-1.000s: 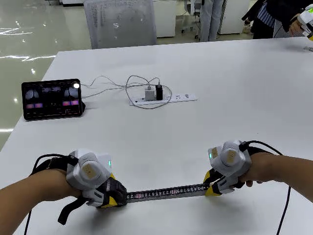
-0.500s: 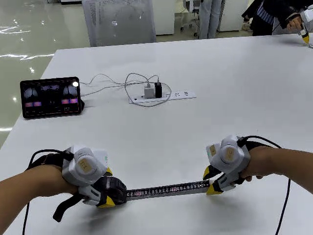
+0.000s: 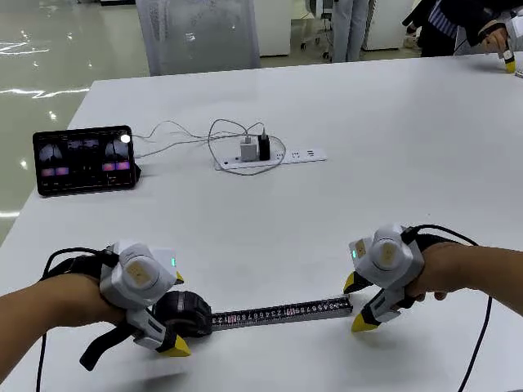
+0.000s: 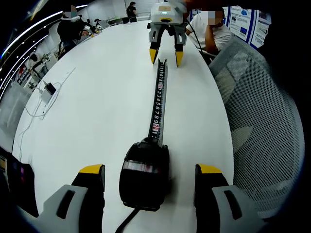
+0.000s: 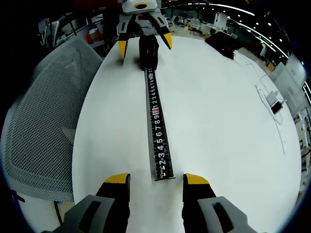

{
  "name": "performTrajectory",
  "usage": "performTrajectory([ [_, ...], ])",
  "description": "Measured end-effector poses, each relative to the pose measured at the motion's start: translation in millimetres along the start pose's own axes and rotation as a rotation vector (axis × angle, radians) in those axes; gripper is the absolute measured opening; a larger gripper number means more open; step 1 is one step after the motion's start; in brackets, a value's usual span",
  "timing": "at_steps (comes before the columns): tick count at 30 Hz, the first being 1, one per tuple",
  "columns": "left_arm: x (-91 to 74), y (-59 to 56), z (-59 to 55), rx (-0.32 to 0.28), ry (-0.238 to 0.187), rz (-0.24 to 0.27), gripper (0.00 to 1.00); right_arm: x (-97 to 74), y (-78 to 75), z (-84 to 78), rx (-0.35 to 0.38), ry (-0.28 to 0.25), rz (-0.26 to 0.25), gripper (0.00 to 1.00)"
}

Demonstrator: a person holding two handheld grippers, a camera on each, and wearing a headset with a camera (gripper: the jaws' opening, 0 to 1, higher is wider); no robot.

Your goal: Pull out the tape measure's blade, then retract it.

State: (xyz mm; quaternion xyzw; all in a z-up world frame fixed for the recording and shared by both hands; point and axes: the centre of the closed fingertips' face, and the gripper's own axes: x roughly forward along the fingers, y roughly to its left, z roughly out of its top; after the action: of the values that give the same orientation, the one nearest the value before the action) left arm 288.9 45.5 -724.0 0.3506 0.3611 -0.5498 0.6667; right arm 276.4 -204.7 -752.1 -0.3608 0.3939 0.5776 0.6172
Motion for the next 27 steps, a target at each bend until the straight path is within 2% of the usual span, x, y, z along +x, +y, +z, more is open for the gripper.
performTrajectory([
  [7, 0.8, -7.5, -1.8, -0.05, -0.021, -0.028, 0.84, -0.3, 0.5, 0.1, 0.009, -0.002, -0.005, 0.5],
  [11, 0.3, -9.4, -6.0, -0.073, -0.014, -0.025, 0.9, -0.3, 2.2, -0.5, 0.013, -0.001, 0.0, 0.54],
  [14, -1.6, -10.3, -6.0, -0.09, -0.025, -0.015, 0.96, -0.6, 4.6, 0.2, 0.023, -0.005, 0.004, 0.59],
  [15, -1.8, -9.7, -4.9, -0.101, -0.043, -0.004, 0.99, -0.8, 6.4, 0.0, 0.017, -0.008, 0.01, 0.58],
  [17, -2.9, -12.4, -6.3, -0.122, -0.053, -0.017, 0.99, -0.8, 8.0, -0.4, 0.018, -0.009, 0.013, 0.59],
  [21, -3.3, -12.2, -14.7, -0.178, -0.046, 0.01, 0.99, -0.5, 8.7, -0.8, 0.044, -0.021, 0.01, 0.66],
  [22, -4.5, -10.7, -15.4, -0.207, -0.058, 0.025, 0.99, -0.7, 9.1, -0.4, 0.06, -0.029, 0.009, 0.67],
  [25, -9.4, -0.9, -9.9, -0.277, -0.143, 0.104, 0.99, -0.6, 10.0, 1.1, 0.098, -0.052, -0.005, 0.73],
  [26, -11.5, -1.1, -11.1, -0.292, -0.152, 0.109, 0.99, -0.5, 11.5, 1.5, 0.111, -0.057, -0.005, 0.75],
  [27, -13.2, 1.6, -11.6, -0.326, -0.178, 0.131, 0.99, -0.8, 13.4, 1.5, 0.118, -0.063, -0.007, 0.76],
])
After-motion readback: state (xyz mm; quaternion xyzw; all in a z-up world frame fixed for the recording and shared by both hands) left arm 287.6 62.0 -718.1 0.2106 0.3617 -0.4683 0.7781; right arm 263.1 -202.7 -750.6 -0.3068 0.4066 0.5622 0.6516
